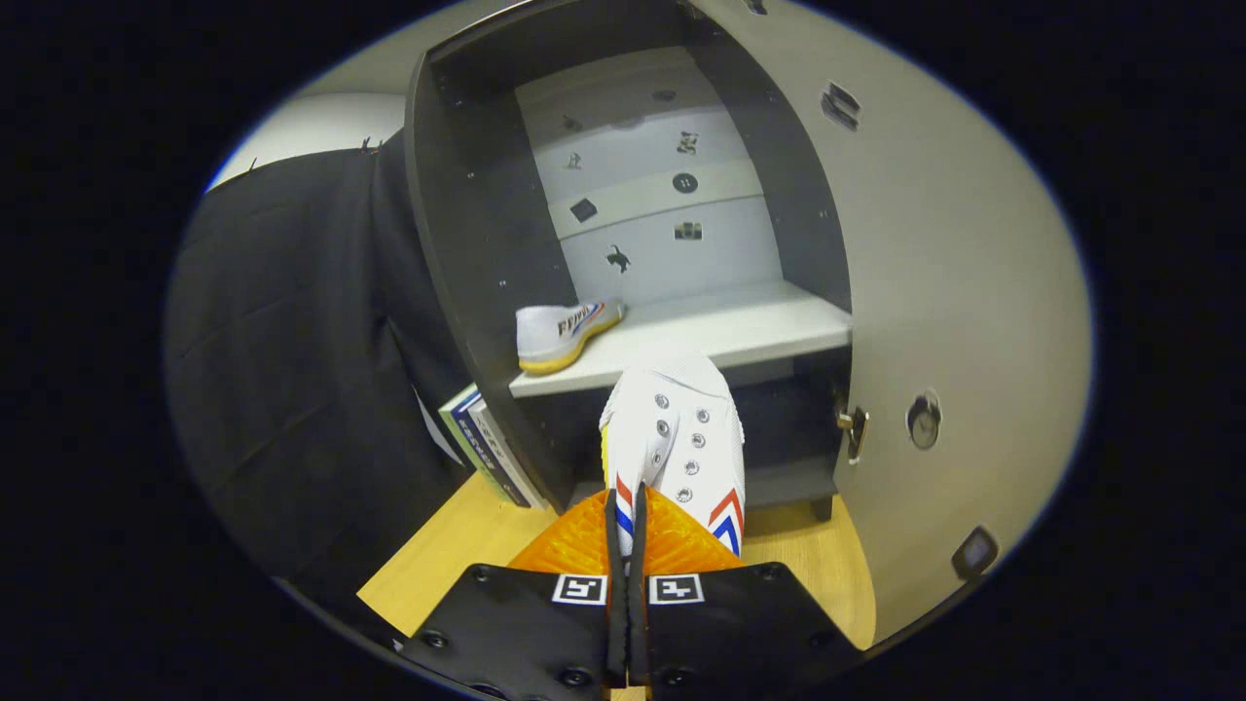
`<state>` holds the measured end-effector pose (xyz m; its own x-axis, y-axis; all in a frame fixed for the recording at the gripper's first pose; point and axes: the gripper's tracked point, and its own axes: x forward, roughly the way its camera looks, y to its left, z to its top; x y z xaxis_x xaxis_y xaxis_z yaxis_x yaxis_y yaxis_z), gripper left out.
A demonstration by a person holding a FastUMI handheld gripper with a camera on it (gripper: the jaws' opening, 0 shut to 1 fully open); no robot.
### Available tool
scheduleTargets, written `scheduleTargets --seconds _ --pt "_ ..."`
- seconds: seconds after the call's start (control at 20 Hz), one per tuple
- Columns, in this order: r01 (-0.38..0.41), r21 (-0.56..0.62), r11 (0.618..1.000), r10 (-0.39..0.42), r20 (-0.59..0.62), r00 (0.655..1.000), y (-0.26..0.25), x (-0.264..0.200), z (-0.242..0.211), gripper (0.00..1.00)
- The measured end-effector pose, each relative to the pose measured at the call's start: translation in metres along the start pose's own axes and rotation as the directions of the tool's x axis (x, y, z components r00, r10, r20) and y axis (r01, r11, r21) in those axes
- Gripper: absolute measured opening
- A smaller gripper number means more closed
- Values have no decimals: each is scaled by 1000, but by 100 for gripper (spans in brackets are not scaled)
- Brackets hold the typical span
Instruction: Open the shoe cabinet door, grab the shoes and put them into the shoe cabinet, then close the shoe cabinet door.
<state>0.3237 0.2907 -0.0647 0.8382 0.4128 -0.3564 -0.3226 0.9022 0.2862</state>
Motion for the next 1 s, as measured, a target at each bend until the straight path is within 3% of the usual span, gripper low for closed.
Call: scheduleTargets --seconds 0.5,0.75,1.0 --pt "61 -26 998 -55 178 983 -11 82 142 2" --pt "94 -56 994 -83 182 980 -17 132 171 2" --pt "142 -62 988 -131 154 979 -25 182 172 1"
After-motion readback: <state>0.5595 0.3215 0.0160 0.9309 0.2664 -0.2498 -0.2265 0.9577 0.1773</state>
